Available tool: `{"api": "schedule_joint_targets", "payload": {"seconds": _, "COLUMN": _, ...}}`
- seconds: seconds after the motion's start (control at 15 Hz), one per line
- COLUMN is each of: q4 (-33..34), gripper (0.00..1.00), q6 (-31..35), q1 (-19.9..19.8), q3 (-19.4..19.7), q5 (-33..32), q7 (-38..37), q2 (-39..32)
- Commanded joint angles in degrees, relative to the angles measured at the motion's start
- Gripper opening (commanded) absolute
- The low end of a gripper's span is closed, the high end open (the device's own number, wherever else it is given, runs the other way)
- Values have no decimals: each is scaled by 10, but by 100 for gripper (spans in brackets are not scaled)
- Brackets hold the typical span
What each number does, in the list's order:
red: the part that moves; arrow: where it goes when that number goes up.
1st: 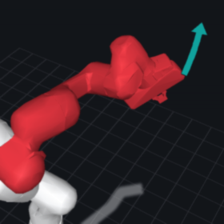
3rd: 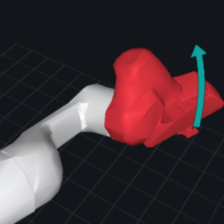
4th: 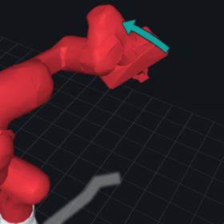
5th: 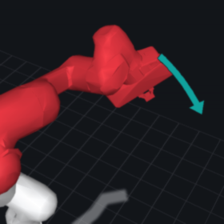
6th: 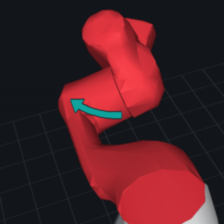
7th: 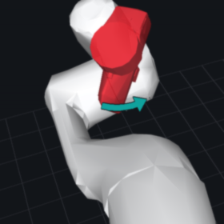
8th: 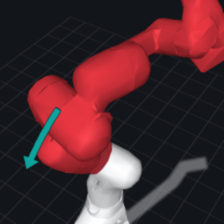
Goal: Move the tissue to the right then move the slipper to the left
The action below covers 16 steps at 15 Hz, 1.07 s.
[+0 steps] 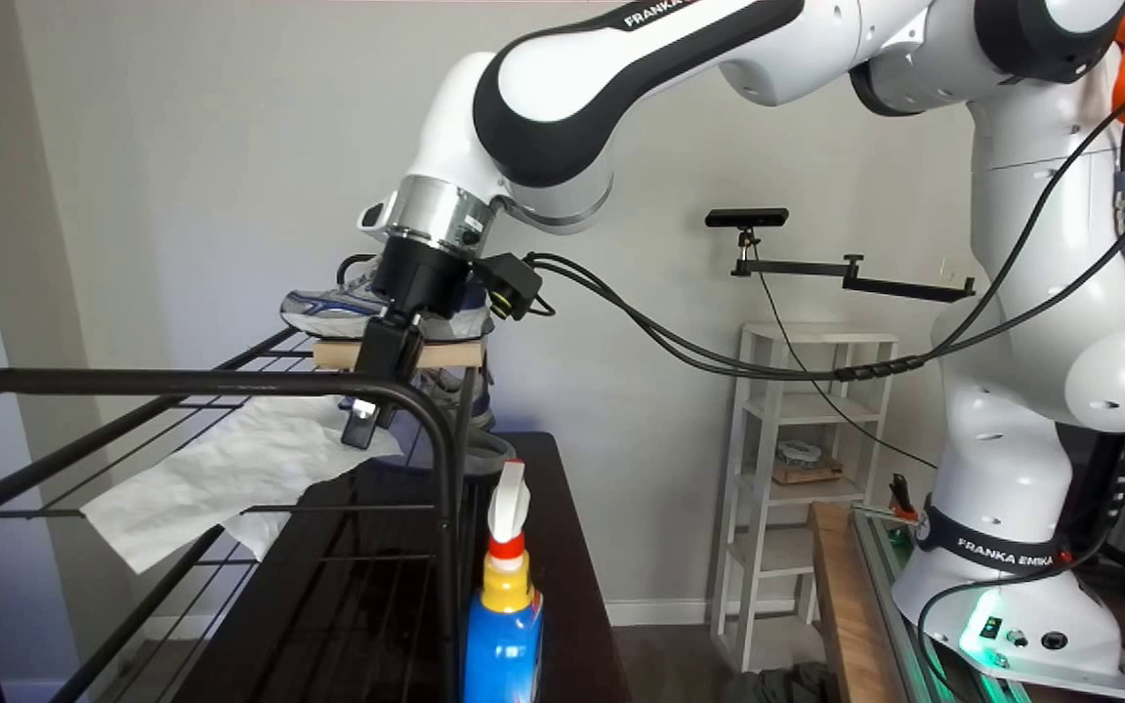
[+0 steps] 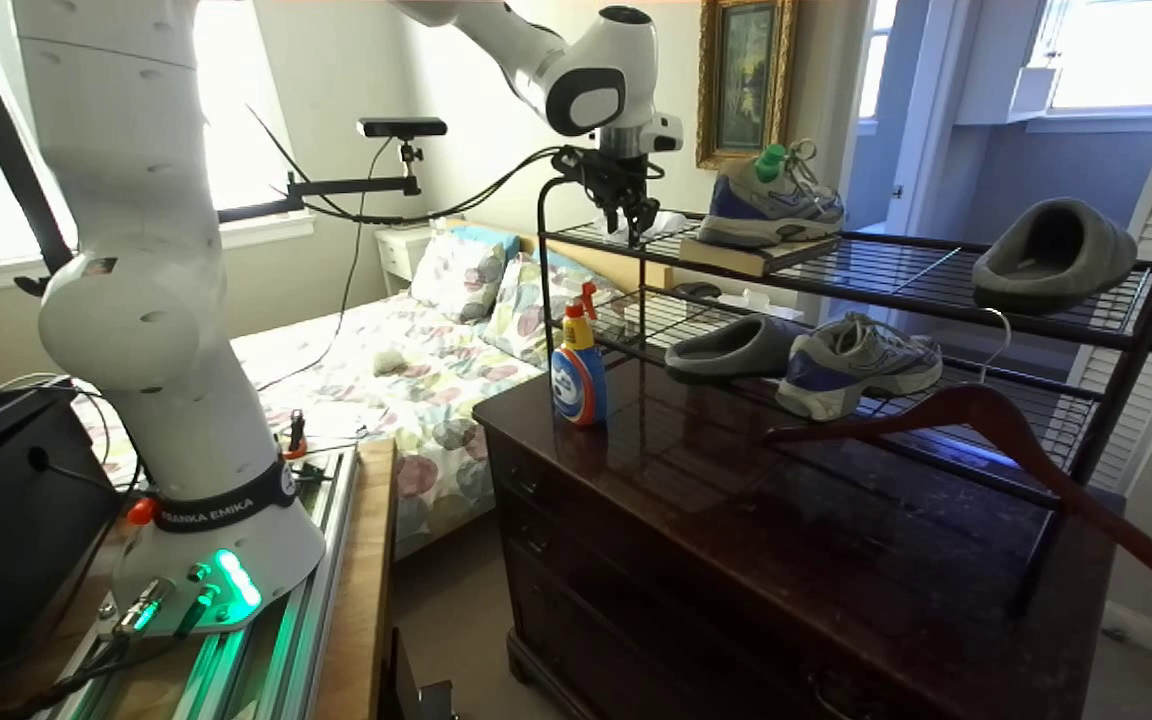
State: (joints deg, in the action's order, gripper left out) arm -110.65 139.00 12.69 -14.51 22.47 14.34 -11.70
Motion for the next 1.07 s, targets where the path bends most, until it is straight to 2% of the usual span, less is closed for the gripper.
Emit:
{"api": "schedule_joint_targets", "payload": {"seconds": 0.0, "q4": 19, "gripper": 23, "q6": -3, "q1": -6, "q3": -8, "q5": -4, "q7": 7, "q2": -14}}
{"api": "schedule_joint_targets", "payload": {"seconds": 0.2, "q4": 17, "gripper": 1, "q6": -7, "q1": -6, "q3": -8, "q5": -5, "q7": 3, "q2": -10}}
{"api": "schedule_joint_targets", "payload": {"seconds": 0.47, "q4": 21, "gripper": 0, "q6": -53, "q1": -1, "q3": -7, "q5": -23, "q7": -17, "q2": 7}}
{"api": "schedule_joint_targets", "payload": {"seconds": 0.73, "q4": 22, "gripper": 0, "q6": -64, "q1": 10, "q3": -10, "q5": -64, "q7": -20, "q2": 44}}
{"api": "schedule_joint_targets", "payload": {"seconds": 1.0, "q4": -10, "gripper": 0, "q6": -15, "q1": 11, "q3": 1, "q5": -125, "q7": -84, "q2": 126}}
